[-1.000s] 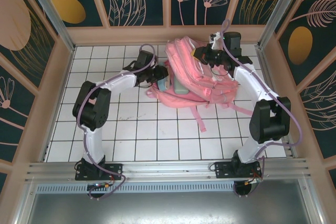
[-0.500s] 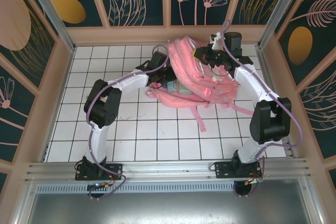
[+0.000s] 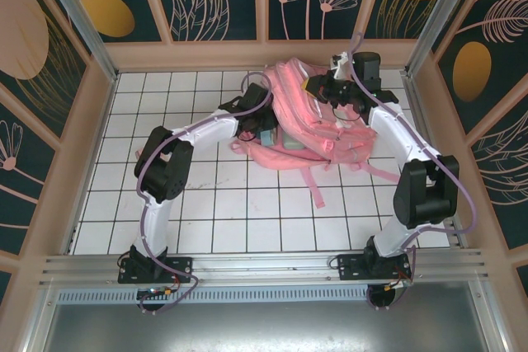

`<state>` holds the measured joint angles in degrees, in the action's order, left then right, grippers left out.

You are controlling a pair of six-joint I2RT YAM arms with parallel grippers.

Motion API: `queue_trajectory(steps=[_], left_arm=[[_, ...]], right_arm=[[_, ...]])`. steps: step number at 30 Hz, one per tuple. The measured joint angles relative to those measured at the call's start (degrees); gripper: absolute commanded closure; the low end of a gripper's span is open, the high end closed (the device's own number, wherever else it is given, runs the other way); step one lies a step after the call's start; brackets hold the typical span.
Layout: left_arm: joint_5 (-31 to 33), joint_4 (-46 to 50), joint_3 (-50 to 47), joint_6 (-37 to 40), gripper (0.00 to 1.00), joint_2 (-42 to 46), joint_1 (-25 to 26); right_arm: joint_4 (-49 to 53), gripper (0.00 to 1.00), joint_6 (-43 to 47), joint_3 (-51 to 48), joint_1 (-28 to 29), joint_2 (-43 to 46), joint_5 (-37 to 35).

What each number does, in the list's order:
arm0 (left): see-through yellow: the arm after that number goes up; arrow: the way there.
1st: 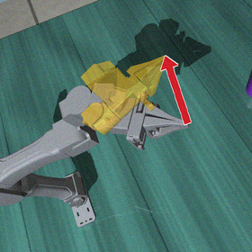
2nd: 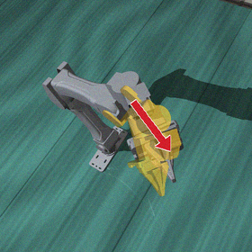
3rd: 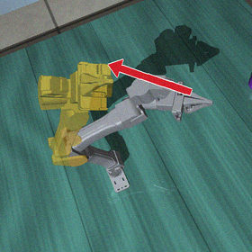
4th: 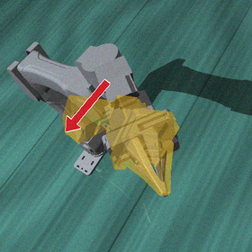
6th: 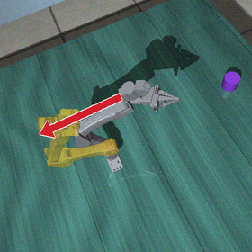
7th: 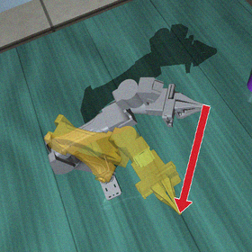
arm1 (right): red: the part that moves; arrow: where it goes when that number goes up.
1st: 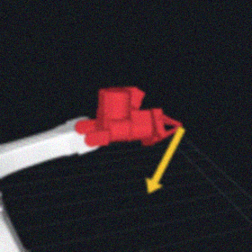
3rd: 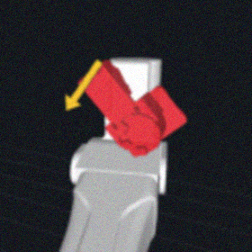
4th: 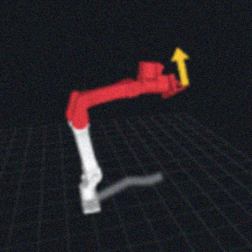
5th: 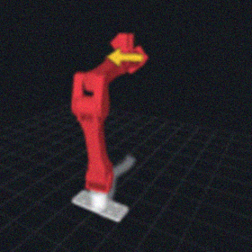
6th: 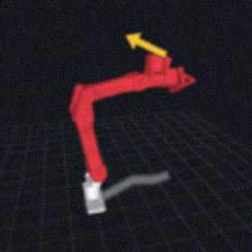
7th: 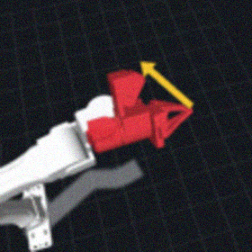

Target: Pack the student bag

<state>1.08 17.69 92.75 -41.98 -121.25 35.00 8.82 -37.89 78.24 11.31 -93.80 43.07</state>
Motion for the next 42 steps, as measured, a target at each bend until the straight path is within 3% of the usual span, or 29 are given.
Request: queue_trajectory(steps=[5, 20, 32, 42], left_arm=[[1.7, 2.2, 0.7, 1.2, 0.82, -0.1, -0.2], [-7.3, -1.2, 0.1, 0.3, 0.83, 1.5, 1.1], [-6.2, -1.2, -1.8, -0.3, 0.87, 1.5, 1.3], [-1.1, -1.0, -3.2, -1.0, 0.9, 1.8, 0.6]], right_arm=[[0.0, 1.0, 0.0, -0.5, 0.0, 0.4, -0.1], [-1.0, 1.0, 0.0, -2.3, 0.0, 1.8, -0.2], [-1.1, 1.0, 0.0, -3.2, 0.0, 2.7, -0.3], [-1.1, 1.0, 0.0, -3.4, 0.0, 3.4, -1.0]])
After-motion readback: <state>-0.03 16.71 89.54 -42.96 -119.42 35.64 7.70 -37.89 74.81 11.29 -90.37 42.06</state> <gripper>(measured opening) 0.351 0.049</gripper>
